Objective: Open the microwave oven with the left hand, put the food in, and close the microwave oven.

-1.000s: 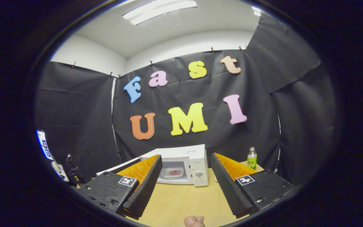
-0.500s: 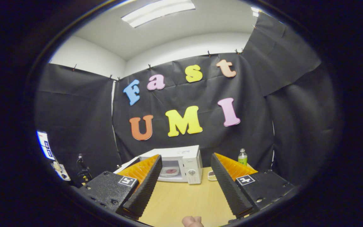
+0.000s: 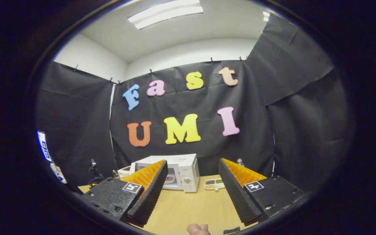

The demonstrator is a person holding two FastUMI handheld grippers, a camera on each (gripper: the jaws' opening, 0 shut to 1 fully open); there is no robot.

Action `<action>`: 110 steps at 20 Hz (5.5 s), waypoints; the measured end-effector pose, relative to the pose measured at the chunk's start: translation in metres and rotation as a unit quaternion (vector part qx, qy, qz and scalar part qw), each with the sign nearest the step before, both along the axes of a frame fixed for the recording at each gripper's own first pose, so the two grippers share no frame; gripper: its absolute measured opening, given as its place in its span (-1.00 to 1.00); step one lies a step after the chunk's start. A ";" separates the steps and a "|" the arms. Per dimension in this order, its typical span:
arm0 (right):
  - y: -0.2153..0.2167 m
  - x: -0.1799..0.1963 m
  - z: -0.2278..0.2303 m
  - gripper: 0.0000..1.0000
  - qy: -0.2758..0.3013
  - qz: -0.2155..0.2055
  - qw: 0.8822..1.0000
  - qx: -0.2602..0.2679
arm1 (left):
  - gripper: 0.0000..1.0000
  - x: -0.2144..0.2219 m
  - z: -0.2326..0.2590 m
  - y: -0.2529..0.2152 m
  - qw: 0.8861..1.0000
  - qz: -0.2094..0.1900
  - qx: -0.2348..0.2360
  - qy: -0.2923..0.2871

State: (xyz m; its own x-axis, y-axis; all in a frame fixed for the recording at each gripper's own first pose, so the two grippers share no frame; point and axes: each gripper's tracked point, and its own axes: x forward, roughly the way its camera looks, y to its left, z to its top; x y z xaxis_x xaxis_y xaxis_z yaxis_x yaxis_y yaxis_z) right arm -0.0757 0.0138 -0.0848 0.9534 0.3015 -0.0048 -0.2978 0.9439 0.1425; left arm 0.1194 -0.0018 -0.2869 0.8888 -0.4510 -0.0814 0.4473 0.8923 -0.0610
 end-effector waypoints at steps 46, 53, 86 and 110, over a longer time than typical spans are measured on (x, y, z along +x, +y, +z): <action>-0.026 0.020 -0.046 1.00 0.073 -0.018 0.997 -0.006 | 0.92 0.010 0.023 -0.122 0.992 0.074 -0.033 0.097; -0.023 0.004 -0.015 1.00 0.045 -0.043 0.998 -0.008 | 0.88 -0.065 0.127 -0.090 0.995 0.093 -0.002 0.041; 0.001 -0.020 0.013 0.80 -0.006 -0.034 0.999 -0.016 | 0.87 -0.191 0.215 -0.032 0.982 0.181 0.001 -0.056; 0.007 -0.023 0.005 0.80 -0.008 -0.016 1.000 -0.012 | 0.88 -0.190 0.197 -0.029 0.983 0.179 0.011 -0.044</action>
